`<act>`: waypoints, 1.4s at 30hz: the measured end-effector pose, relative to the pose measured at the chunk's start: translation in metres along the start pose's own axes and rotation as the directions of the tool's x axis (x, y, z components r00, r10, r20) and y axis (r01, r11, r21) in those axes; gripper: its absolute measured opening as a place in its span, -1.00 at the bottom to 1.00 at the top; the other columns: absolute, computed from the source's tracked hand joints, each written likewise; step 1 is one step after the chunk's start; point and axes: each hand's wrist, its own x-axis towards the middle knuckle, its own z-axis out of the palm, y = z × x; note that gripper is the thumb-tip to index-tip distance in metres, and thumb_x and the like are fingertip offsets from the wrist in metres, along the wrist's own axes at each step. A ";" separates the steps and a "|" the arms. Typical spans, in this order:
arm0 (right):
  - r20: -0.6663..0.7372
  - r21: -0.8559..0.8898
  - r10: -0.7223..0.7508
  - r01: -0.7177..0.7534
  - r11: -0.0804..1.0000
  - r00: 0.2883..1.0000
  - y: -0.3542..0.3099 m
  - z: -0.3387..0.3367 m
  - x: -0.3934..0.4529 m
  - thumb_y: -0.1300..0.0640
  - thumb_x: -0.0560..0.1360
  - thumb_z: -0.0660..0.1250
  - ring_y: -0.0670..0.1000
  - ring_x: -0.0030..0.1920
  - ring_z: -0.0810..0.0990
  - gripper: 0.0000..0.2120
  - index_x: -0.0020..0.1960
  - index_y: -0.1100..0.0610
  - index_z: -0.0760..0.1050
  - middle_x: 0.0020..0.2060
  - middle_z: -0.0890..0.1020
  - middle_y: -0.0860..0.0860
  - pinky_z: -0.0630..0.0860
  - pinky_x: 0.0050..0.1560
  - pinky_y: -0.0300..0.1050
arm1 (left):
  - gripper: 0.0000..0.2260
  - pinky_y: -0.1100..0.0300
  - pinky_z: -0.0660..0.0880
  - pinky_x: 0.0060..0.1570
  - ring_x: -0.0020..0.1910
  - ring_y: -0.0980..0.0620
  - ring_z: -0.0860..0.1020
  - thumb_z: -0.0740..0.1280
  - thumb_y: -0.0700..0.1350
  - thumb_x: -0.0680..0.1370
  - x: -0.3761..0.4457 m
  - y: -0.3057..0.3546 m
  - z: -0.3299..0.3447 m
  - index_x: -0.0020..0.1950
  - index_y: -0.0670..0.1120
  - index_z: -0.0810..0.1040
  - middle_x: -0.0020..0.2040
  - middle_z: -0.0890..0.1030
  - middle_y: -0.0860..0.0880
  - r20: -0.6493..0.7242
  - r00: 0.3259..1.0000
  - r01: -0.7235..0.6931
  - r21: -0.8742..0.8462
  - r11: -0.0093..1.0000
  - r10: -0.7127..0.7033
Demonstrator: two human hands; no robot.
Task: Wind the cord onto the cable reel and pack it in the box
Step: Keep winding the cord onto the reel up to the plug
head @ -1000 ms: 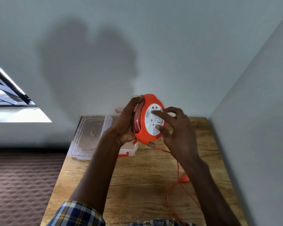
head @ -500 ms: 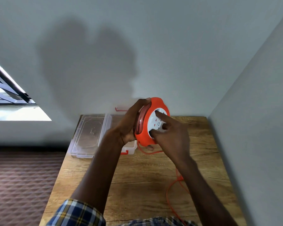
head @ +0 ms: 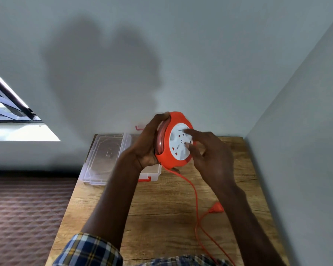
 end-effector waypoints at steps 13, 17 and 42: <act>0.230 -0.102 -0.120 0.147 0.984 0.966 0.008 0.009 -0.001 0.10 0.51 0.50 0.09 0.25 0.65 -0.43 0.45 -0.24 0.46 0.40 0.57 -0.03 0.63 0.12 0.02 | -0.40 -0.21 0.64 0.19 0.18 -0.24 0.70 0.25 0.37 0.61 0.003 -0.005 -0.002 0.35 -0.05 0.70 0.31 0.69 -0.23 0.072 0.995 0.067 0.037 0.997 -0.069; 0.053 -0.003 0.059 -0.059 0.998 0.997 -0.001 0.019 -0.006 0.00 0.40 0.55 0.00 0.15 0.69 -0.42 0.39 -0.23 0.52 0.26 0.67 -0.06 0.61 0.04 -0.14 | -0.44 -0.29 0.59 0.21 0.12 -0.24 0.72 0.24 0.35 0.62 0.004 -0.003 0.003 0.27 -0.04 0.74 0.22 0.73 -0.21 0.049 0.996 0.067 0.067 0.995 -0.071; 0.330 -0.046 -0.178 0.204 0.978 0.927 0.007 -0.001 0.000 0.08 0.59 0.42 0.06 0.29 0.62 -0.49 0.46 -0.29 0.42 0.53 0.41 -0.06 0.64 0.14 -0.01 | -0.38 -0.27 0.60 0.19 0.20 -0.27 0.68 0.34 0.40 0.55 -0.001 0.002 -0.012 0.35 -0.06 0.70 0.29 0.69 -0.23 0.082 0.990 0.106 0.078 0.991 -0.112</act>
